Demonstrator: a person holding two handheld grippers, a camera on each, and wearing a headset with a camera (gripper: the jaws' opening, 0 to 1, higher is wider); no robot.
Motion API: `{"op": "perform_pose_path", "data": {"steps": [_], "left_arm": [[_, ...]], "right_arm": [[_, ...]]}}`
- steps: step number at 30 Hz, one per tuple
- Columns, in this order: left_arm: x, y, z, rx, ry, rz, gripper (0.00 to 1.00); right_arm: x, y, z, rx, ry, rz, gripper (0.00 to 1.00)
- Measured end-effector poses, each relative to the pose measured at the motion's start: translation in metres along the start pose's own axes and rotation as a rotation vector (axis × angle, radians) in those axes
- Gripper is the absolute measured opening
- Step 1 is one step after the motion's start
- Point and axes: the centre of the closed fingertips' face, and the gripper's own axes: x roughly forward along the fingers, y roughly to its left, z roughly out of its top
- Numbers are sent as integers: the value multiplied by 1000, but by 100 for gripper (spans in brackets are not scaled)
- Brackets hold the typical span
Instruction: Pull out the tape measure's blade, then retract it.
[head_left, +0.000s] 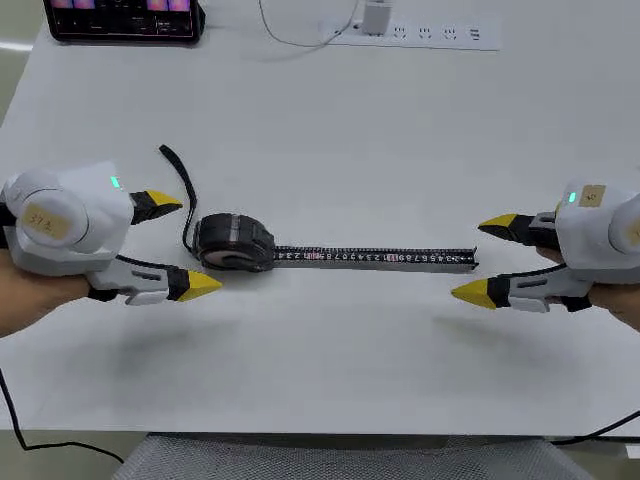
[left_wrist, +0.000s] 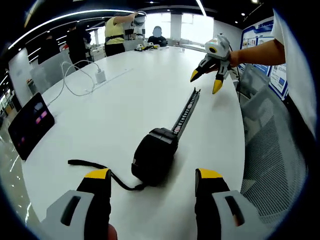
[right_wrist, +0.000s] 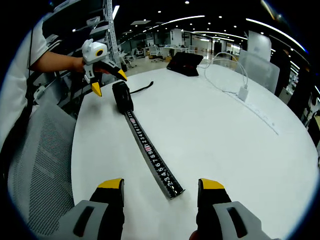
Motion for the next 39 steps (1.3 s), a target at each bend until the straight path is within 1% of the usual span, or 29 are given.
{"op": "perform_pose_path", "data": {"steps": [2,6,8,11,15,17,19,24,33,35,39], "left_arm": [[-3,0,0,-9,-9,12,67],[-10,-2,-1,-40,-28,28,69],[-13,-3,-3,-59,-34,39,72],[-17,-5,-5,-85,-47,50,73],[-23,-9,-8,-98,-57,71,75],[-25,-11,-10,-104,-58,80,76],[-27,-11,-11,-109,-60,88,80],[-33,-16,-12,-121,-78,112,82],[-41,-26,-17,-153,-112,150,88],[-42,-28,-19,-160,-115,157,91],[-44,-33,-21,-172,-123,163,92]], "right_arm": [[-3,2,3,-8,-10,-17,59],[-7,5,3,14,-21,-33,62],[-10,7,4,27,-32,-46,63],[-12,9,5,30,-39,-57,66],[-16,12,8,38,-51,-73,70],[-18,14,9,44,-57,-78,71],[-20,15,10,45,-63,-83,71],[-25,19,12,57,-79,-101,74],[-32,29,7,82,-105,-118,79],[-33,33,6,86,-111,-121,81],[-35,37,4,93,-118,-129,82]]}}
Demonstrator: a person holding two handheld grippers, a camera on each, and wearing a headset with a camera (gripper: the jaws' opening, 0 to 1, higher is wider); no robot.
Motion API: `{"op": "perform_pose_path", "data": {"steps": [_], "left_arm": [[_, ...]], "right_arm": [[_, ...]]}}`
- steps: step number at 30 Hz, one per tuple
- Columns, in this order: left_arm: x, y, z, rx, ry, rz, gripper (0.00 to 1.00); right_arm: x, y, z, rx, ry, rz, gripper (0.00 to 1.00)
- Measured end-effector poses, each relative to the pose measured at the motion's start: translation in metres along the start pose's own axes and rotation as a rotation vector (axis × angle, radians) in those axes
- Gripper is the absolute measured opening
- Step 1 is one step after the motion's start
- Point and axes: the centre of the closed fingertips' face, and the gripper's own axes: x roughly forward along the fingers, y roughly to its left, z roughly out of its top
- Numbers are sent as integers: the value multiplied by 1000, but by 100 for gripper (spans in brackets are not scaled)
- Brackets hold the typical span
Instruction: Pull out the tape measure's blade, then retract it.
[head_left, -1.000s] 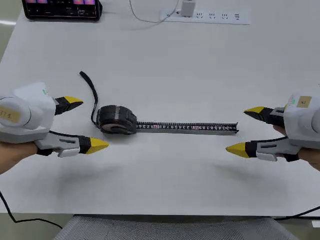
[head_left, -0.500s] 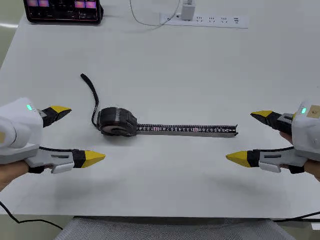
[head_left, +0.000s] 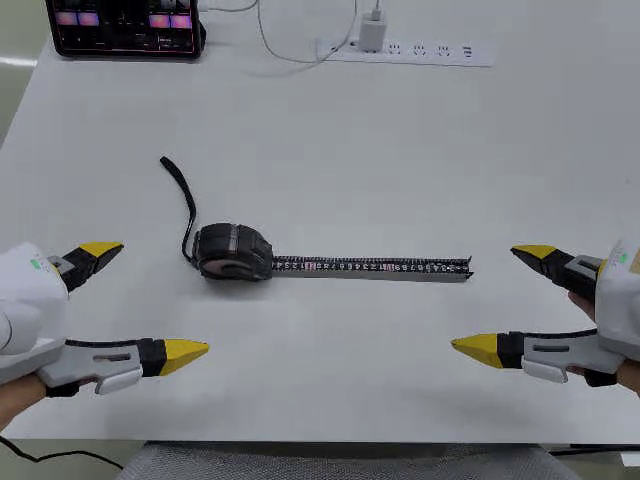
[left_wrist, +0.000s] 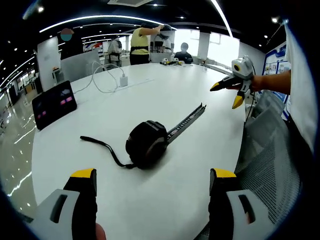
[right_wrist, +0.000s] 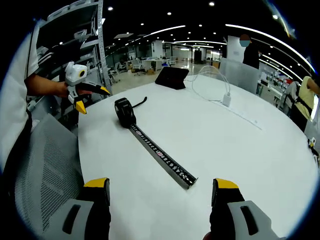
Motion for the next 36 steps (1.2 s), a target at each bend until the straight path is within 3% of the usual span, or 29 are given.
{"op": "perform_pose_path", "data": {"steps": [8,23,36], "left_arm": [[-4,-6,-8,-28,-14,12,93],[1,-17,-26,-52,-1,7,94],[1,-22,-27,-55,6,-8,96]], "right_arm": [[-4,3,-2,18,-29,-23,84],[3,13,-22,43,-19,-42,84],[4,15,-25,43,-13,-35,86]]}}
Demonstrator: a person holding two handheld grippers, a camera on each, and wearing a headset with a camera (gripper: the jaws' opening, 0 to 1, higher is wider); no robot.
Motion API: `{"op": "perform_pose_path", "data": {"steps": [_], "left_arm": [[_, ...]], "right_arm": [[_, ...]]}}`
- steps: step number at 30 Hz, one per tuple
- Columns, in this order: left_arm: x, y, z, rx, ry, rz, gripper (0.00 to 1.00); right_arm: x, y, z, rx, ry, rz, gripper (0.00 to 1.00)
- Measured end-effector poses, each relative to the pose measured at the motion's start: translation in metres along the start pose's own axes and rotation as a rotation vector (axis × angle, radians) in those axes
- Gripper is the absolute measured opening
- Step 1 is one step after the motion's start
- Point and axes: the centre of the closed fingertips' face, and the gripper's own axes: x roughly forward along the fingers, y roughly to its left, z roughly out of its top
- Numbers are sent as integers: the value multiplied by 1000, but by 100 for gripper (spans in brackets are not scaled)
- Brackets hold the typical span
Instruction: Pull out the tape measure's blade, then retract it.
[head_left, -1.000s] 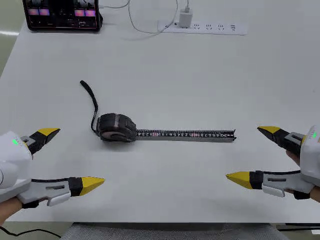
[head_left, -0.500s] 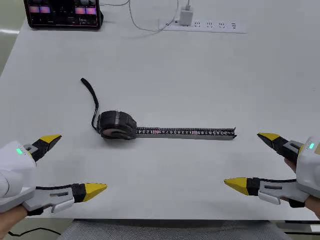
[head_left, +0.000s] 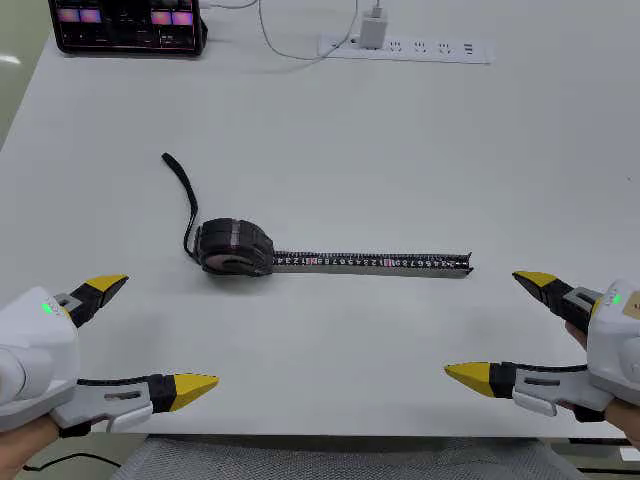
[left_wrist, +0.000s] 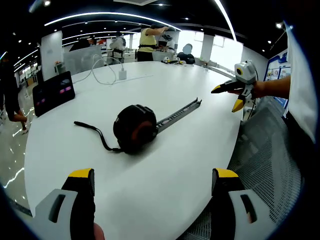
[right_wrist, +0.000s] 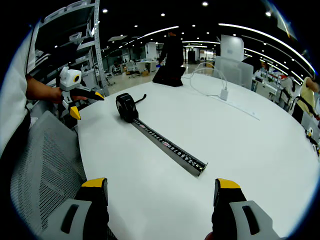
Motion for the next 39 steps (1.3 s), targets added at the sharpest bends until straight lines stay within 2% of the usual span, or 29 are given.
{"op": "perform_pose_path", "data": {"steps": [6,24,28,34,39], "left_arm": [[0,0,-1,-4,4,1,95],[0,1,3,-3,-6,6,95],[1,1,5,-17,-15,10,95],[3,0,3,-13,2,9,95],[5,1,6,-36,-1,15,96]], "right_arm": [[0,1,-2,-2,9,3,87],[0,3,-1,-6,8,5,87],[-1,3,0,-6,7,5,87],[-1,2,1,-5,4,3,87],[0,2,1,-2,1,3,87]]}}
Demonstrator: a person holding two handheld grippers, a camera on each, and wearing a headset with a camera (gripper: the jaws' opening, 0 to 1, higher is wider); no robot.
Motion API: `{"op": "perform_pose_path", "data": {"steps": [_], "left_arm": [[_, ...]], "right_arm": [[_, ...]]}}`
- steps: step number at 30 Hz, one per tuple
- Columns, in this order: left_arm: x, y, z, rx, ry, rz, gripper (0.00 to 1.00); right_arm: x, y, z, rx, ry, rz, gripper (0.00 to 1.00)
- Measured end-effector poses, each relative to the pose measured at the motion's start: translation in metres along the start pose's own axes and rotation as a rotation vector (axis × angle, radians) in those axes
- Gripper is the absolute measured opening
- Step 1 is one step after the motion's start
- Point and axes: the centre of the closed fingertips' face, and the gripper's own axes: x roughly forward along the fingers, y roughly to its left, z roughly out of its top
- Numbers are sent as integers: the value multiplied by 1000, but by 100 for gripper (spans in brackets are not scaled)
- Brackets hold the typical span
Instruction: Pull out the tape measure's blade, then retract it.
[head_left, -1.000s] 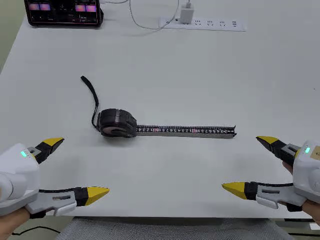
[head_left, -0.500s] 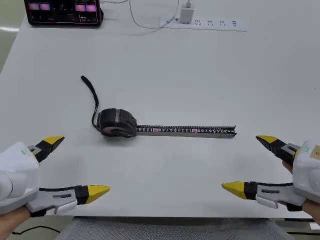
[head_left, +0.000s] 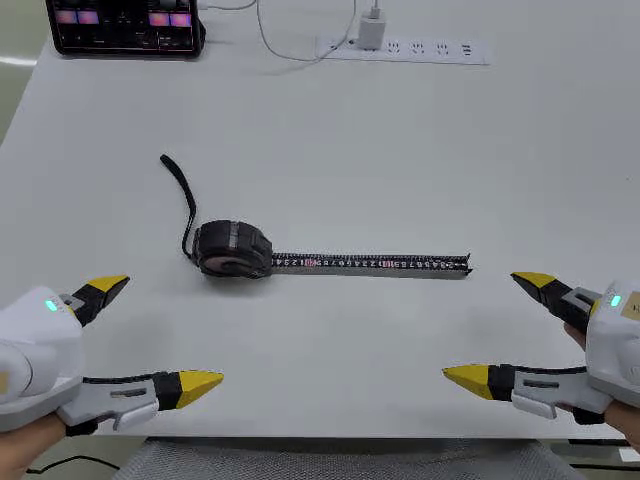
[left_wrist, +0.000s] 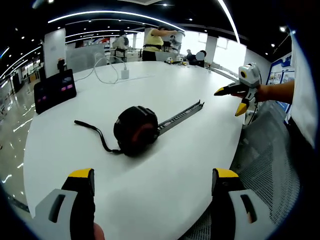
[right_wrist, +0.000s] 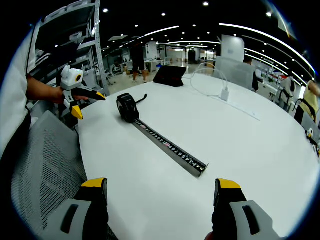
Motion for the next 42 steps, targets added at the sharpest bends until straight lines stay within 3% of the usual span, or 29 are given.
{"op": "perform_pose_path", "data": {"steps": [15,42], "left_arm": [[10,3,5,-39,-1,31,96],[30,3,23,-78,-31,30,95]], "right_arm": [[0,-2,1,1,-3,-2,86],[-1,-4,3,0,-8,-7,86]]}}
